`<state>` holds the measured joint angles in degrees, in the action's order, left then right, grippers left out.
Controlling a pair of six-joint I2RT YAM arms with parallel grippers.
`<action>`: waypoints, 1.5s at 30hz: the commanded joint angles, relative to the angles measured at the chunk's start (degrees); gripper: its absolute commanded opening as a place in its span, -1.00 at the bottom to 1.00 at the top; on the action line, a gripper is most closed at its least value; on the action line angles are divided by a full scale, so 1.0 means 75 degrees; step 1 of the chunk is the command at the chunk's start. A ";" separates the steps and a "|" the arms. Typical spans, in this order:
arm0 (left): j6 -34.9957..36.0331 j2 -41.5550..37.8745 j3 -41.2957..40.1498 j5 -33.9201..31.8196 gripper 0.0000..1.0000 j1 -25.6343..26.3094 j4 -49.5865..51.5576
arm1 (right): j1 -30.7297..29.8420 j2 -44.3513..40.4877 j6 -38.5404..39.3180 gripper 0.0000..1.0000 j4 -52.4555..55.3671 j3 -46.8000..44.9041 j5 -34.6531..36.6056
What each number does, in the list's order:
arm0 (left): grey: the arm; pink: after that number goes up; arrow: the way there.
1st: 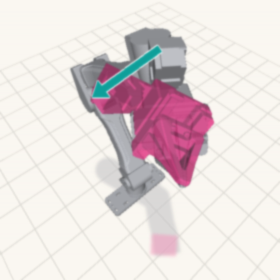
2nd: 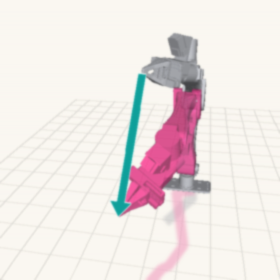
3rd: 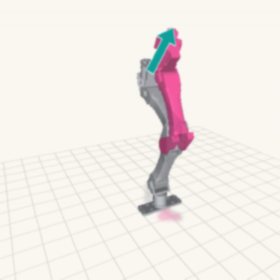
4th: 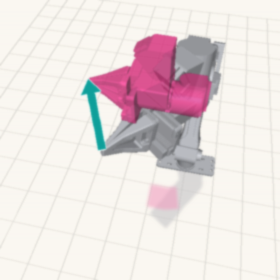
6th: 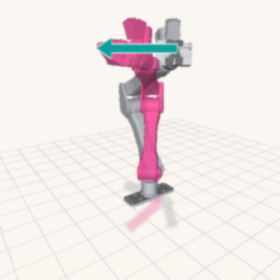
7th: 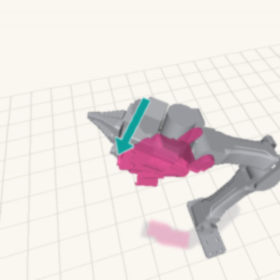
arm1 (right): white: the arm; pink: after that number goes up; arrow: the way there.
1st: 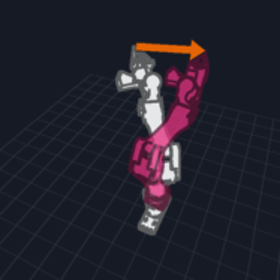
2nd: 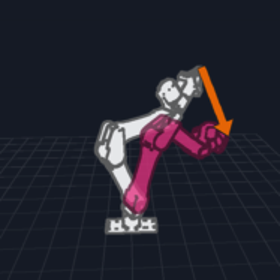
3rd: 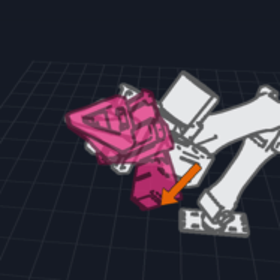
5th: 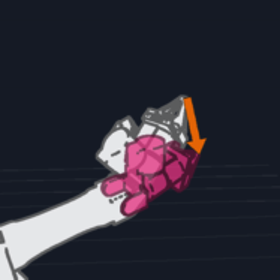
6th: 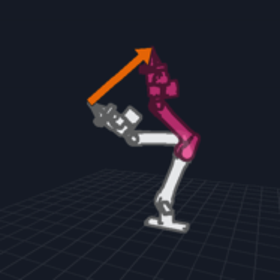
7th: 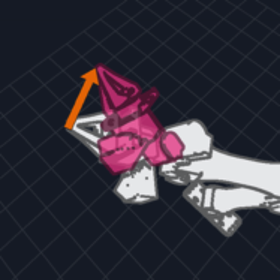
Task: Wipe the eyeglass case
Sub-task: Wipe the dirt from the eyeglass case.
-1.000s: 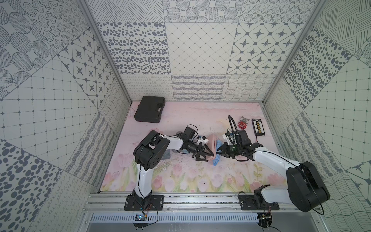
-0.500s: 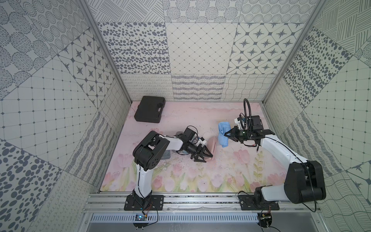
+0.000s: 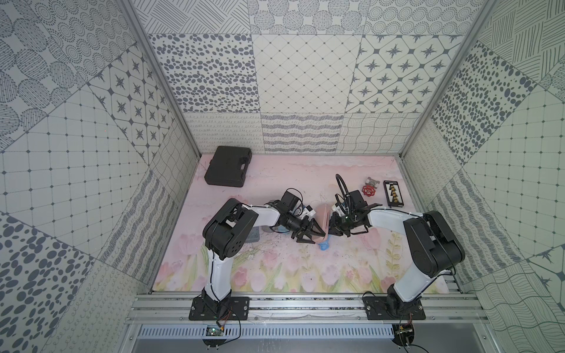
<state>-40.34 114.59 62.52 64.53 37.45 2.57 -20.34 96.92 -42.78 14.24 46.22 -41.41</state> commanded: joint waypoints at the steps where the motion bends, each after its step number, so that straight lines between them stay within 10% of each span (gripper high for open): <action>1: 0.1002 0.0179 0.0342 -0.0008 -1.00 0.0065 0.0687 | 0.0331 -0.0045 -0.1491 -1.00 -0.2594 -0.0360 -0.1412; 16: 0.2964 -0.0191 0.0131 -0.1462 -1.00 0.0139 0.3459 | 0.2029 -0.0406 -0.1606 -1.00 -0.2145 0.1257 -0.2158; 26: 0.3185 -0.0861 0.0792 -0.4977 -1.00 0.0762 0.4058 | 0.0707 -0.2155 0.1019 -1.00 0.3819 0.1706 0.2954; 37: 0.3145 -0.1034 0.0818 -0.5570 -0.98 0.1202 0.3786 | -0.0385 -0.0308 -0.0062 -1.00 0.2618 0.1588 0.1807; 45: 0.3256 -0.1344 0.0320 -0.5740 -1.00 0.1253 0.3169 | 0.0417 -0.0202 0.1575 -1.00 0.4612 0.2606 0.5177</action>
<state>-17.41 105.91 66.43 24.91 46.81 28.08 -17.45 96.44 -37.56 38.76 63.29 -19.35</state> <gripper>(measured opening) 0.724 0.129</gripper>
